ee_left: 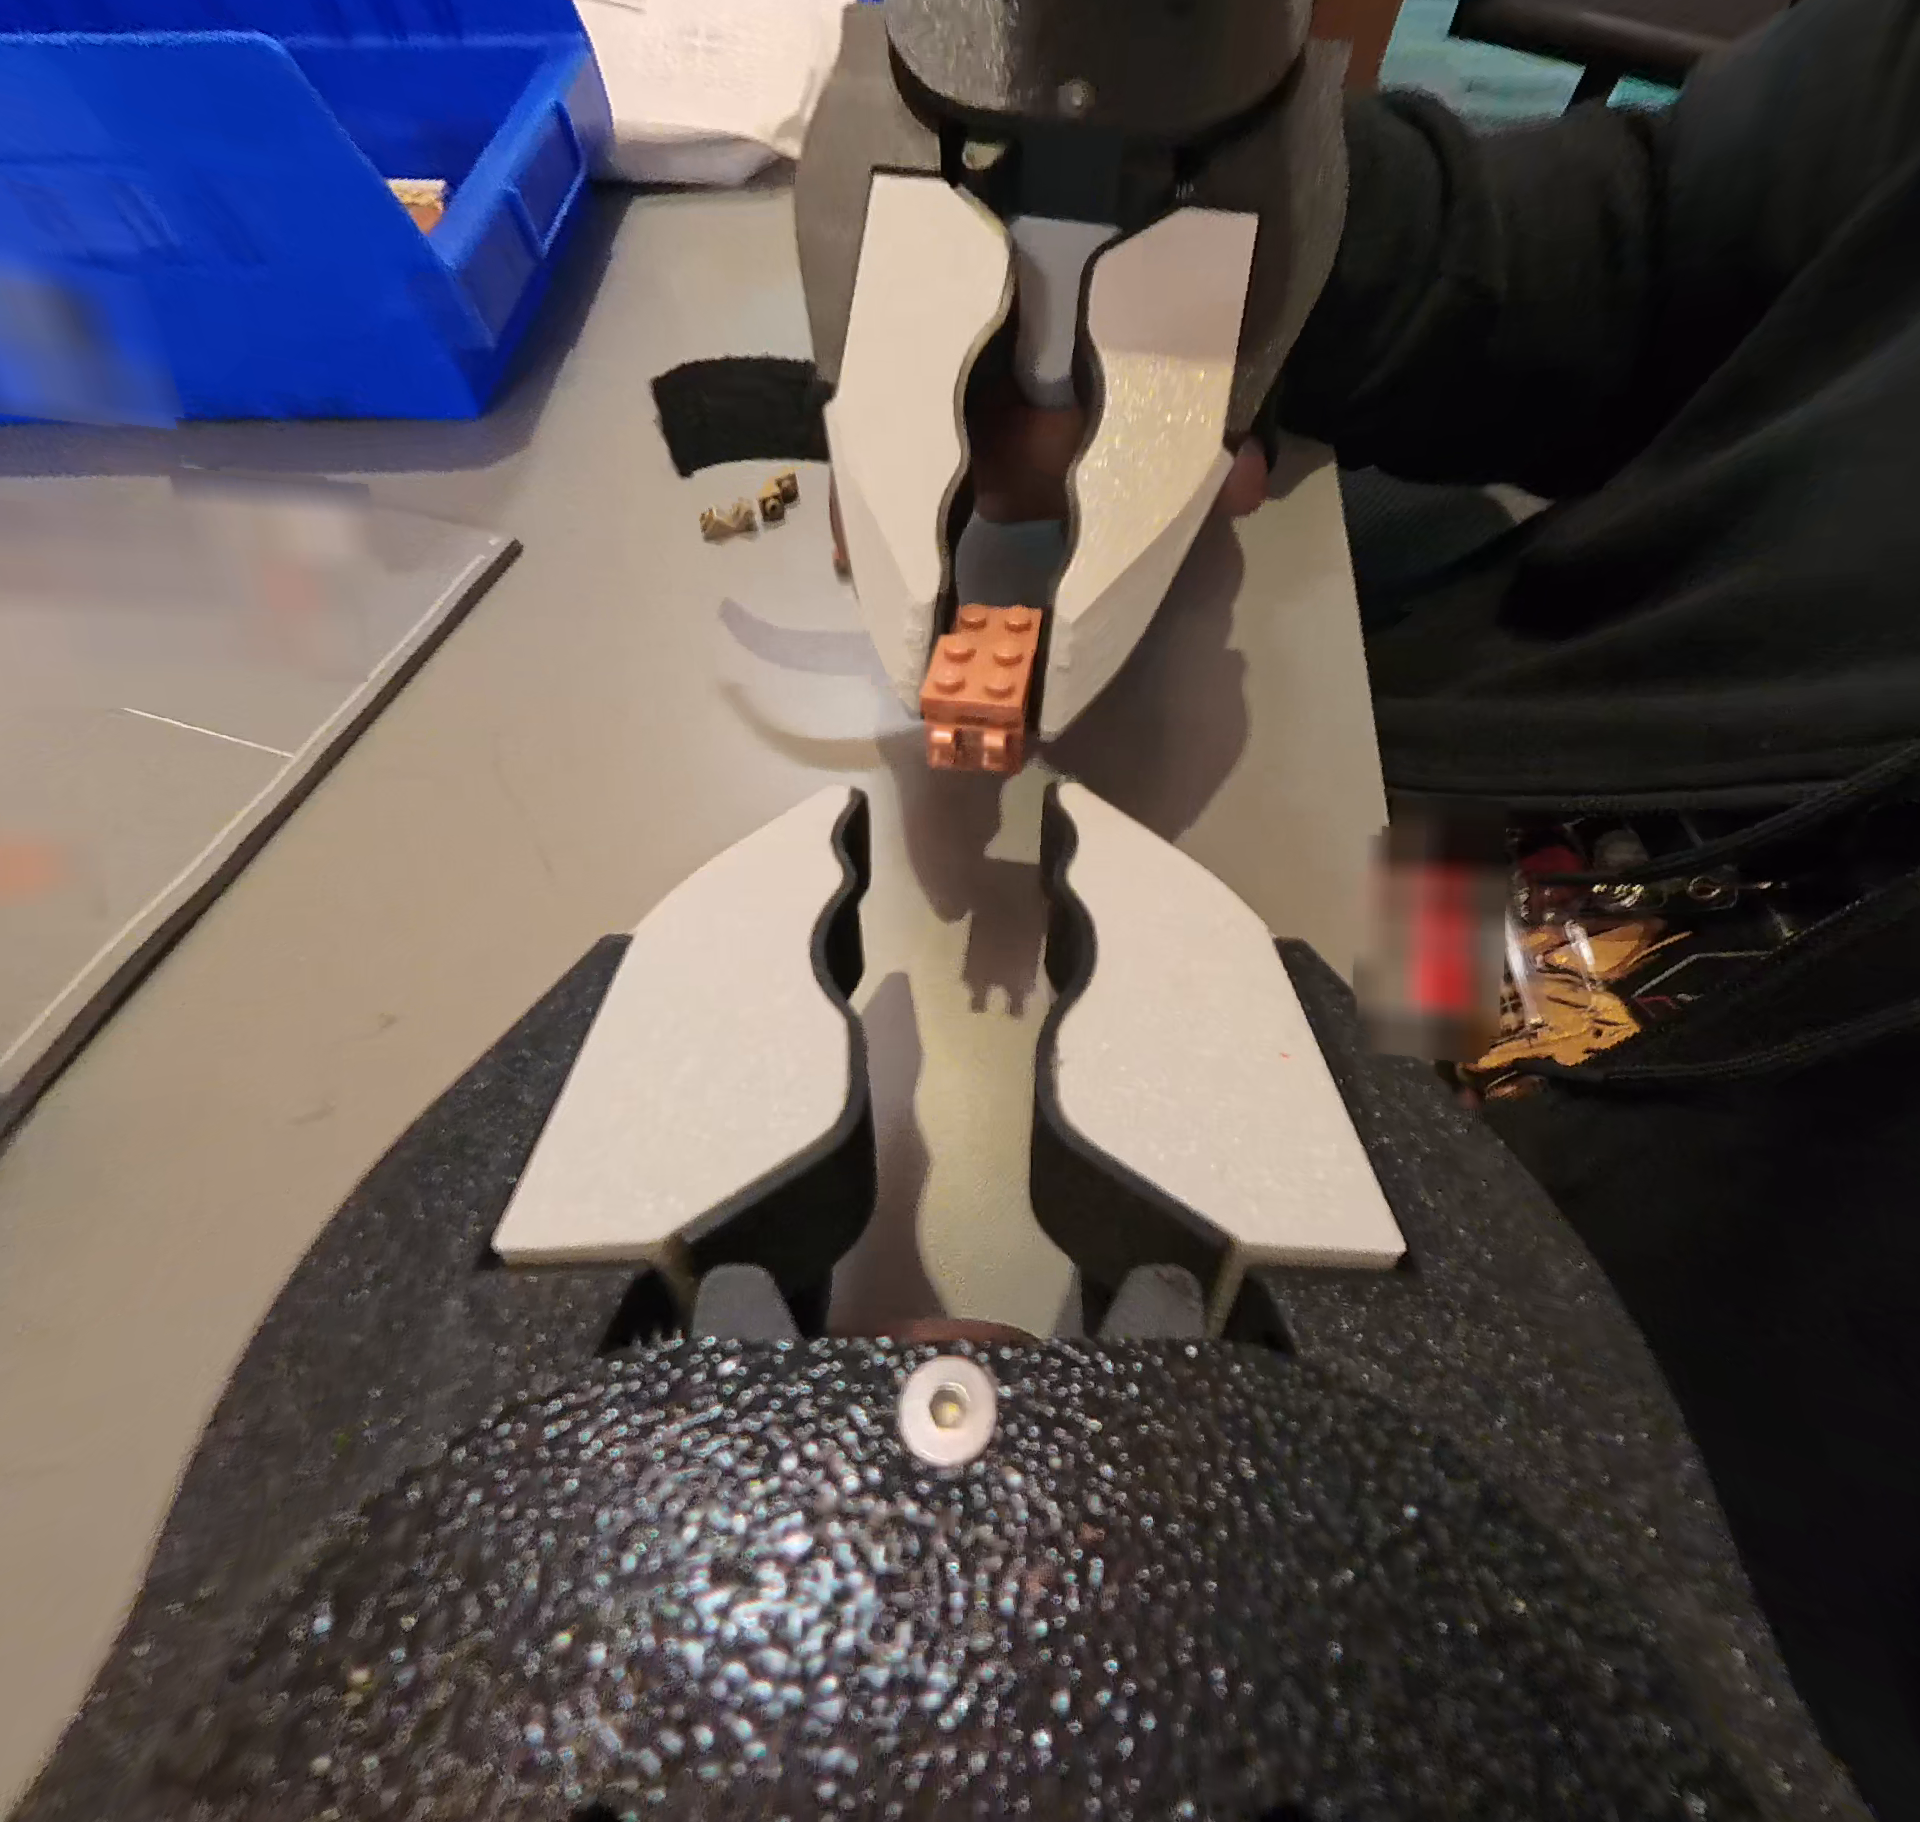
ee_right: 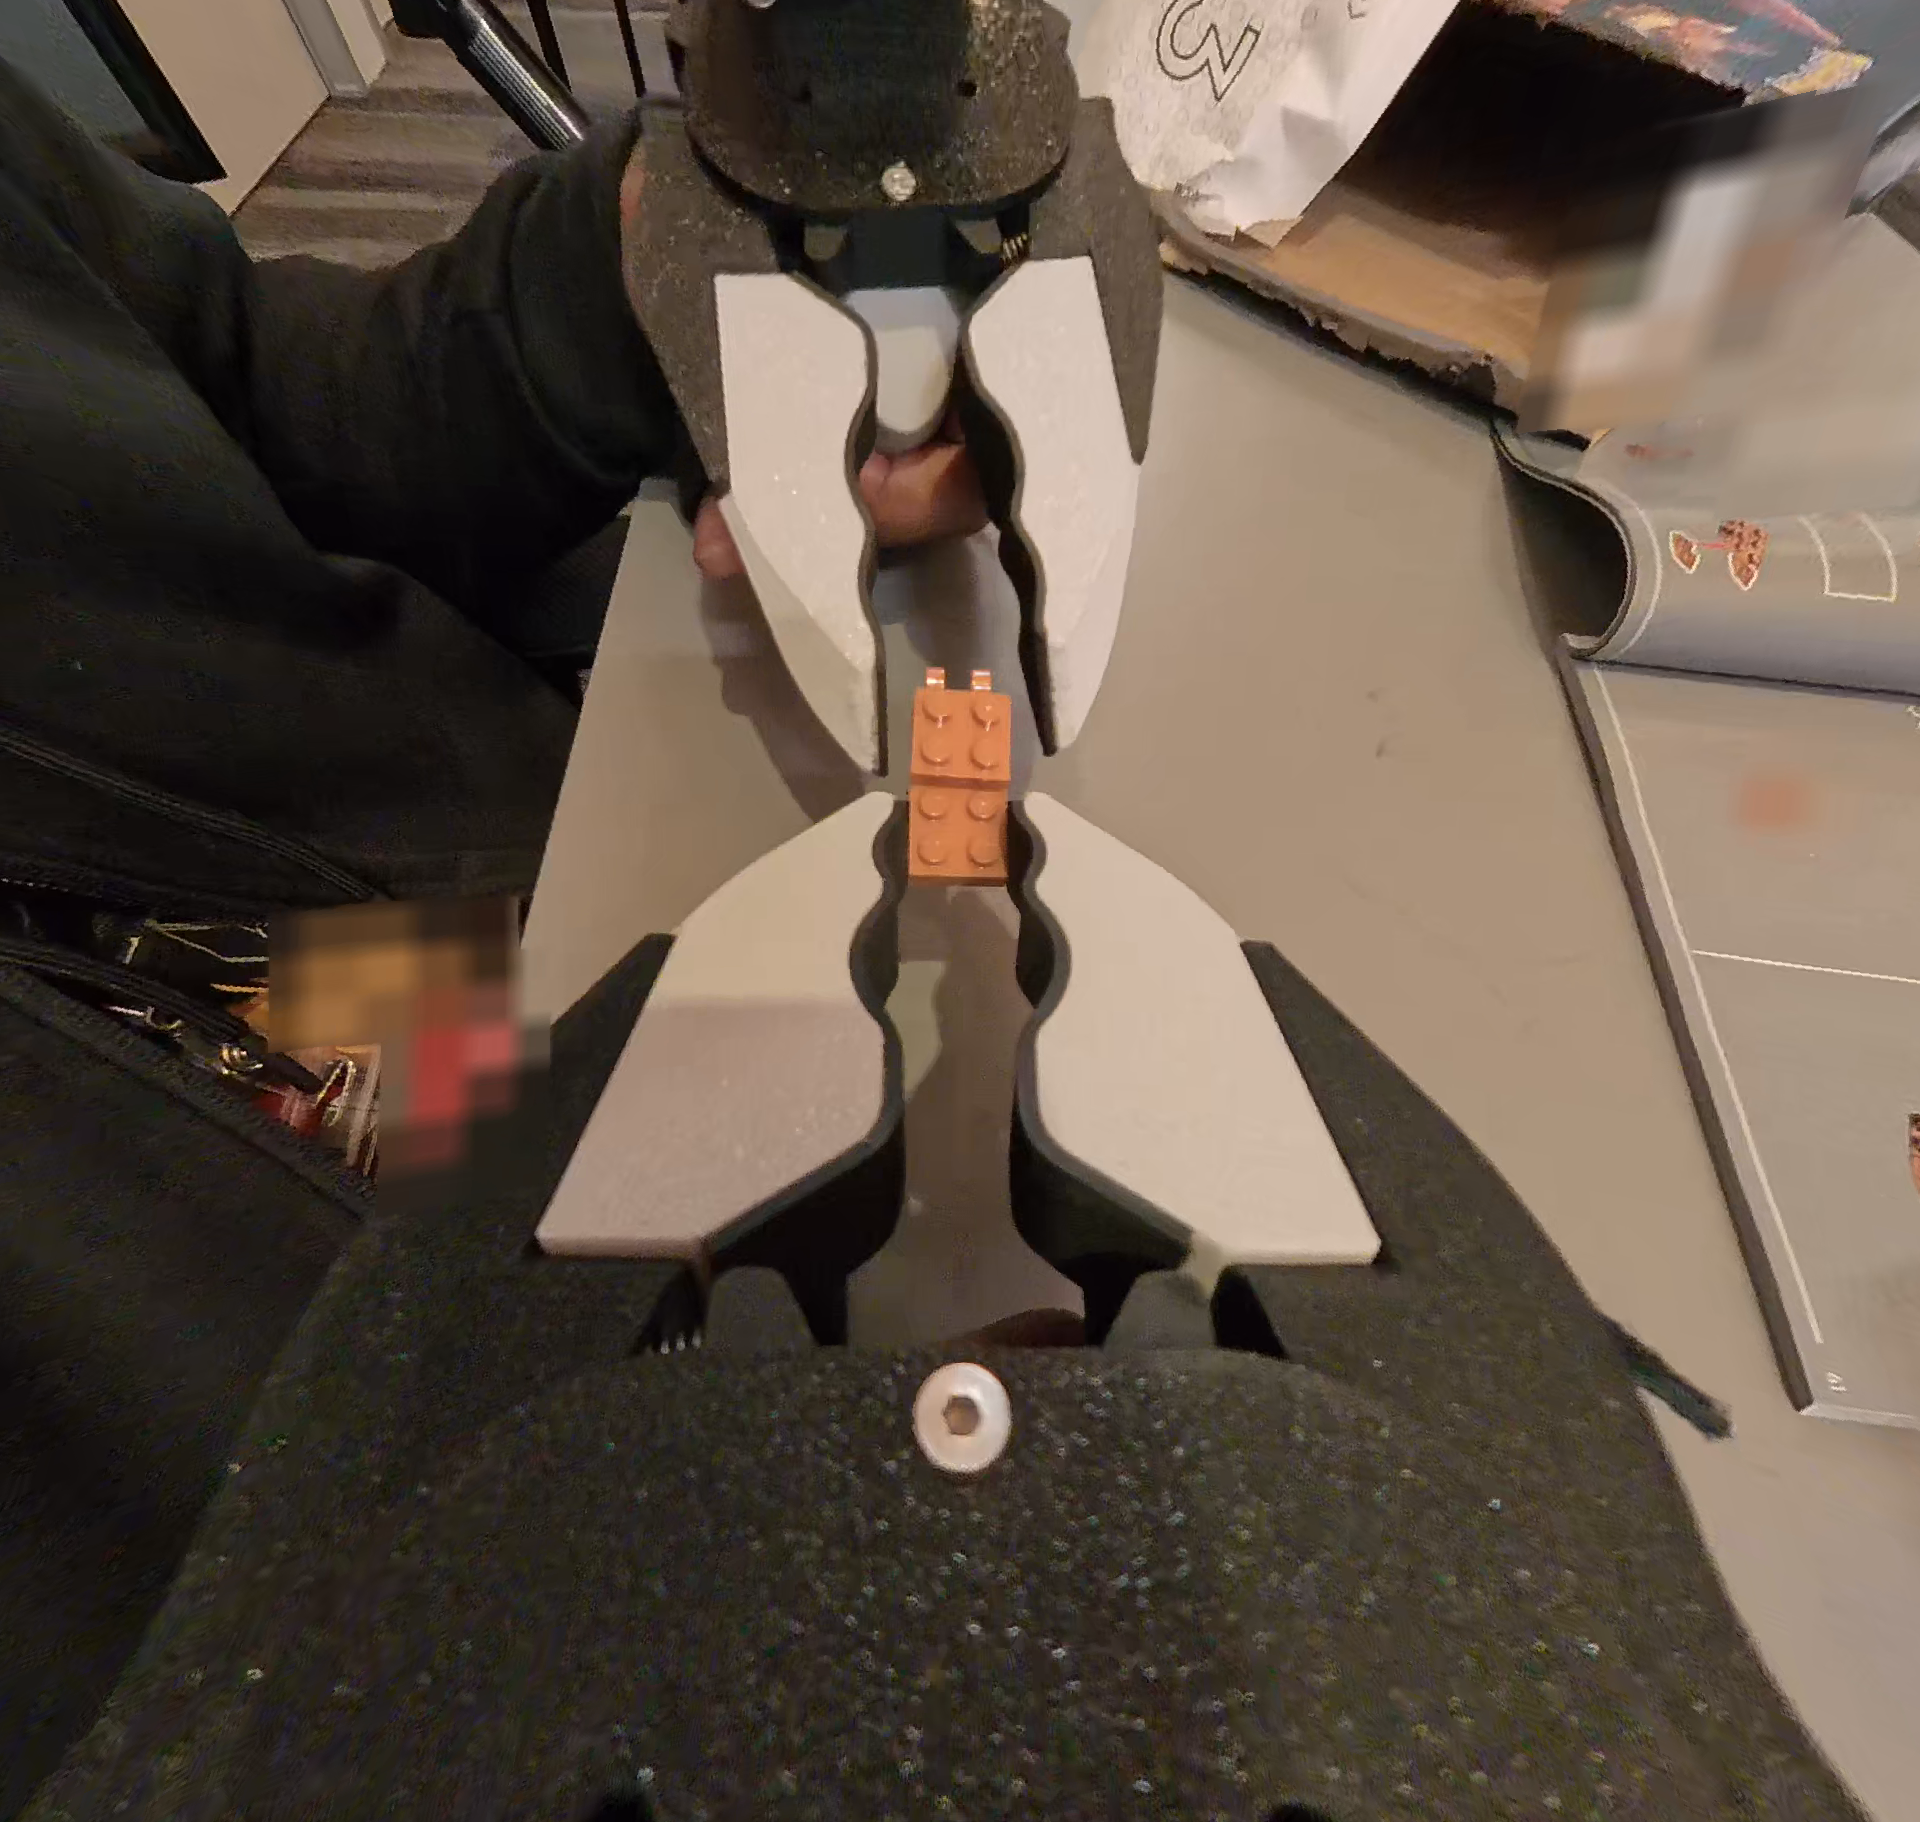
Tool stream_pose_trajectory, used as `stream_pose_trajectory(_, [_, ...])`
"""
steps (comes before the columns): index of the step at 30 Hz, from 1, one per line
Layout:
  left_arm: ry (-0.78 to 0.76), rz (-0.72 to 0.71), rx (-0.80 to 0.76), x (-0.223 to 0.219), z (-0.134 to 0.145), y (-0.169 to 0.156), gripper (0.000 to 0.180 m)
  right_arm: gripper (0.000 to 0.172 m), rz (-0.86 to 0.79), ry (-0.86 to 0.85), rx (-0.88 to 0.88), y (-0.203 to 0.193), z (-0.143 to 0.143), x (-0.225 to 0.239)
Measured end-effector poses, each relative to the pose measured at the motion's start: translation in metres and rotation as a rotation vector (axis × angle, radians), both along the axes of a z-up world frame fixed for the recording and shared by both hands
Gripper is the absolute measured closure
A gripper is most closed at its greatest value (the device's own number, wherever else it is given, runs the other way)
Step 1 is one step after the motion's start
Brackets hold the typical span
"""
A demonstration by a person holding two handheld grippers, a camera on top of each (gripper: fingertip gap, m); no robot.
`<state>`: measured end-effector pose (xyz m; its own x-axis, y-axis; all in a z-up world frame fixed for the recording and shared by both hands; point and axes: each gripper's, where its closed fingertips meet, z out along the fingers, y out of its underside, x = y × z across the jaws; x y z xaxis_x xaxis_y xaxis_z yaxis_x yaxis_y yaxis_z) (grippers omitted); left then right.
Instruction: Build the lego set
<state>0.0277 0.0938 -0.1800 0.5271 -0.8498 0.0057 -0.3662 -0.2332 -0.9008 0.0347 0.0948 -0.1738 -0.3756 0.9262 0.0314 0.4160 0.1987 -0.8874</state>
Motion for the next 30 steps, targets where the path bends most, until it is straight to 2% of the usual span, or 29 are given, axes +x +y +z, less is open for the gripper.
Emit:
stream_pose_trajectory(5, [-0.117, -0.03, -0.025, 0.006, 0.013, -0.004, 0.151, 0.154, 0.02, 0.007, 0.006, -0.004, 0.003, 0.001])
stream_pose_trajectory(10, [-0.116, -0.066, -0.036, 0.01, 0.012, -0.008, 0.164, 0.154, 0.039, 0.001, 0.012, -0.008, 0.003, 0.002])
stream_pose_trajectory(16, [-0.141, -0.077, -0.038, 0.01, 0.015, -0.009, 0.165, 0.154, 0.038, 0.027, 0.06, -0.009, 0.006, 0.002])
stream_pose_trajectory(19, [-0.212, -0.079, -0.028, 0.009, 0.024, -0.008, 0.165, 0.147, 0.034, 0.078, 0.146, -0.008, 0.012, 0.002])
stream_pose_trajectory(24, [-0.323, -0.084, -0.025, 0.002, 0.037, -0.008, 0.165, 0.133, 0.008, 0.194, 0.419, 0.0, 0.017, 0.002])
stream_pose_trajectory(30, [-0.323, -0.115, -0.025, 0.004, 0.037, -0.013, 0.165, 0.127, -0.007, 0.369, 0.646, 0.003, 0.032, 0.002])
